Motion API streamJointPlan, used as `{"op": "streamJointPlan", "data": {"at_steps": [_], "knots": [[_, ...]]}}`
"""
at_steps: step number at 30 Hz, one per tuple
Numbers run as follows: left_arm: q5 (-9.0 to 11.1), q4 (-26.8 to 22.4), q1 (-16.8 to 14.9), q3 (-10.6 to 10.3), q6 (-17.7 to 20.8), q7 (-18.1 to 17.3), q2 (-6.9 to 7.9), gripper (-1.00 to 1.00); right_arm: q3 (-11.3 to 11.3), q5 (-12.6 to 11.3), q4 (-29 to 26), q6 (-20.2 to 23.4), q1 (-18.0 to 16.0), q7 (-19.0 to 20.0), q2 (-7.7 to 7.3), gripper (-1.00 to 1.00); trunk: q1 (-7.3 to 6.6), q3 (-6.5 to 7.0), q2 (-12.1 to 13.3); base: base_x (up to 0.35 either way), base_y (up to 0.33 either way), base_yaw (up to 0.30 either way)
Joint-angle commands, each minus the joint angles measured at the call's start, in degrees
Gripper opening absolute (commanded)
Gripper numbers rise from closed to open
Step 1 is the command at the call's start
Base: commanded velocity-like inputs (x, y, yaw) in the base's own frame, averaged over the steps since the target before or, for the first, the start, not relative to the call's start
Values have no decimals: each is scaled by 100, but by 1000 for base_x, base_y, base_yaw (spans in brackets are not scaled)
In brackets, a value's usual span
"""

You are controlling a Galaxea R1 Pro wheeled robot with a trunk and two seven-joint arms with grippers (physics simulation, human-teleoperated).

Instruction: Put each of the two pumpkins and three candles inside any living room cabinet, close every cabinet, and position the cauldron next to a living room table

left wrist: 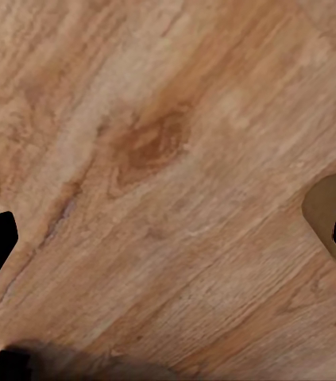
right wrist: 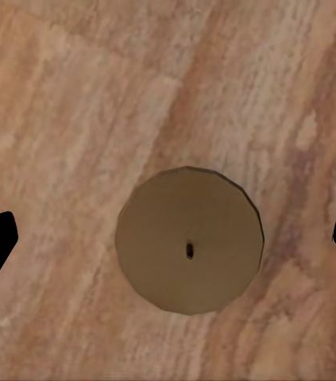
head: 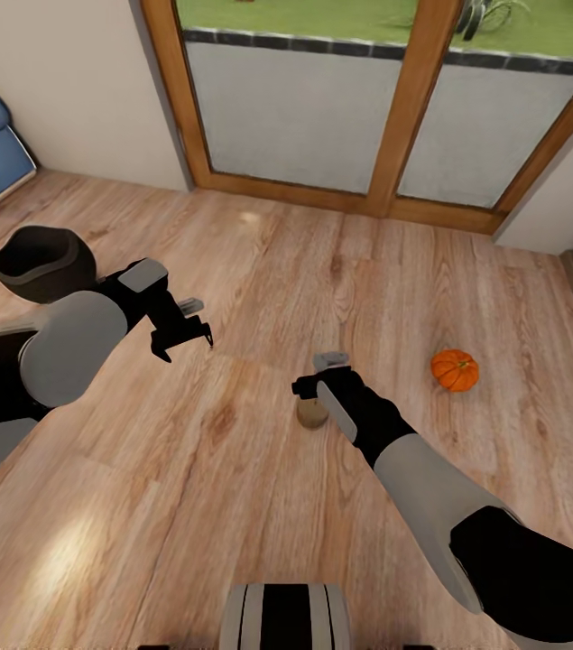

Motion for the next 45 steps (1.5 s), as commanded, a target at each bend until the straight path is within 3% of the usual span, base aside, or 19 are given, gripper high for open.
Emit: {"op": "streamJointPlan", "data": {"at_steps": [1,7,19,45], "knots": [[12,-9,-1,47,13,56,1,100,15,-49,6,-1,-4,-49,0,100,1,-26,-3,0,0,0],[12,-9,-1,47,13,56,10,100,22,-45,18,-24,-4,-59,0,100,17,-159,-11,0,0,0],[12,-9,-1,47,20,48,28,100,16,-3,-190,-31,-12,-495,0,100,17,-159,-11,0,0,0],[9,-9,-1,39,40,48,39,100,33,-59,-9,-229,-13,-495,0,100,17,-159,-11,0,0,0]]}}
